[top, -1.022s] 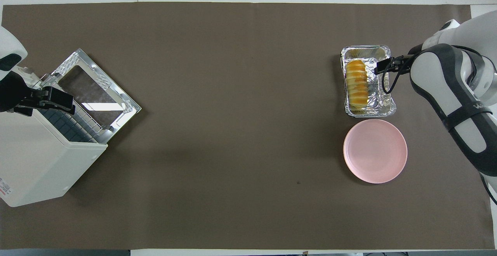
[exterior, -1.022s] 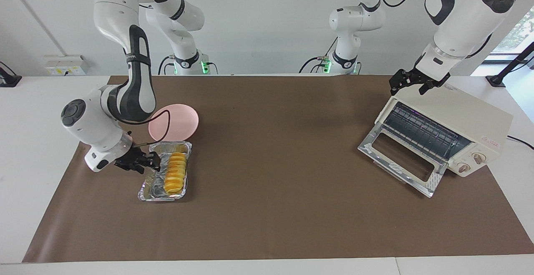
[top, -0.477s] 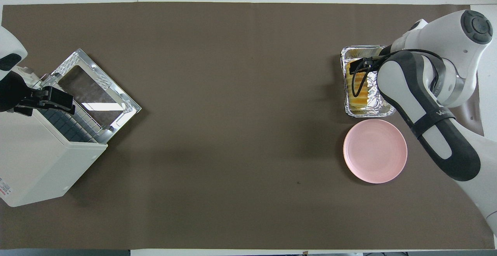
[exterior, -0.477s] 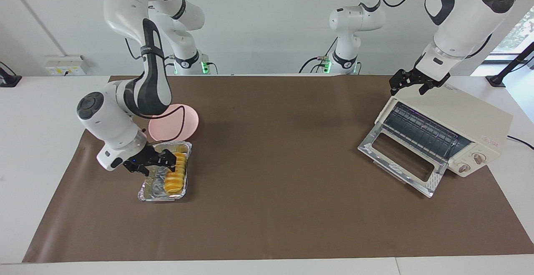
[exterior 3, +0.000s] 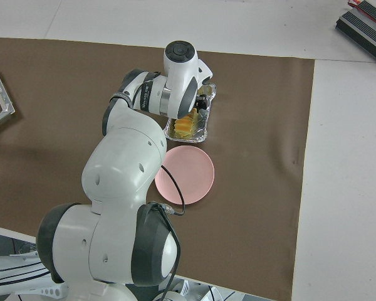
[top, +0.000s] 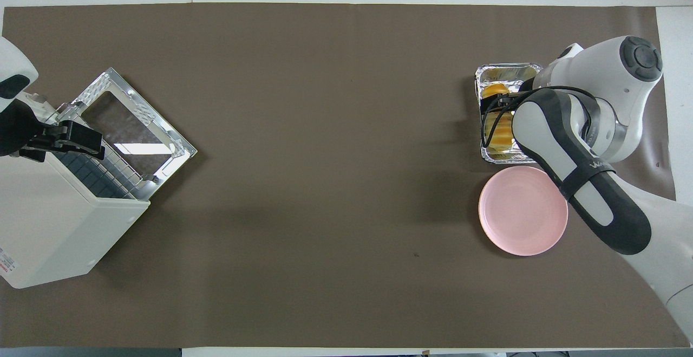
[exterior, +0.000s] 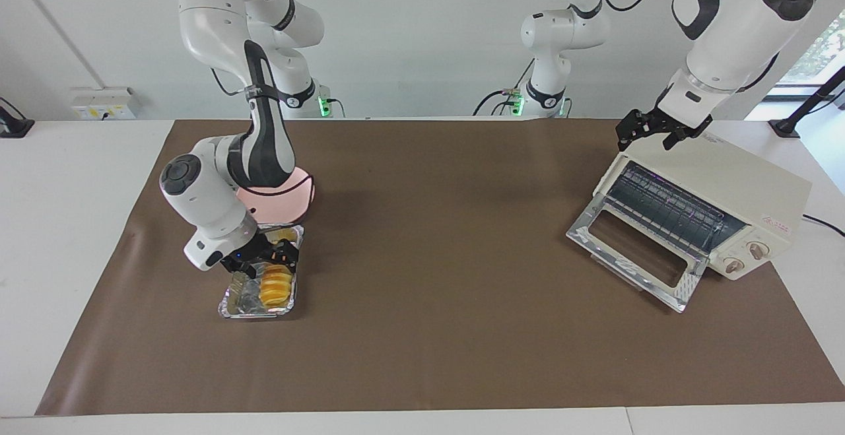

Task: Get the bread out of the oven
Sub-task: 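Grasp the yellow bread rolls with the right gripper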

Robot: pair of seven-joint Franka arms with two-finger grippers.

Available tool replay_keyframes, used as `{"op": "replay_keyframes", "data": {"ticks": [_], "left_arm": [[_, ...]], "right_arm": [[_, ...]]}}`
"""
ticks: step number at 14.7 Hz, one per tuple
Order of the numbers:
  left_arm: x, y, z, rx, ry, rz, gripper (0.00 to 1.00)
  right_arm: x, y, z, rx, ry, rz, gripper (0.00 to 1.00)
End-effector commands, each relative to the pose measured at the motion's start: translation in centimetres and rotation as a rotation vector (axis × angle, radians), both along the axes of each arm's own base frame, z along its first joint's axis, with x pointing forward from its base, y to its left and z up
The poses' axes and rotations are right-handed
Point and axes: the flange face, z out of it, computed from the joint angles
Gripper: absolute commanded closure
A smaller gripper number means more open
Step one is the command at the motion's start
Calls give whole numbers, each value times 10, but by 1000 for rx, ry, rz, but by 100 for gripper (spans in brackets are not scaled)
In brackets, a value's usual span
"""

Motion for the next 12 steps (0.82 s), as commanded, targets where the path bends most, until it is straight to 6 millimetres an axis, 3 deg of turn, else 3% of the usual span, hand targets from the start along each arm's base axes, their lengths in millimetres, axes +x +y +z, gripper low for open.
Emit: {"op": "replay_keyframes", "data": {"ticks": [1,4,6,7,12], "left_arm": [[-5,3,7,-13,1,2,0],[-5,3,6,-13,3,2,0],[-5,2,6,-13,3,1,0],[-5,2,6,-13,3,1,0],[-5,2,7,-13,1,1,0]], "right_arm": [[-12,0,0,-14,-9,-7,15],[-16,0,-6,-17,-9,-8,35],[-16,1,-4,-16,-8,-6,70],[-16,0,-4,-16,-7,-7,79],[-12,0,7,-12,19,8,86]]}}
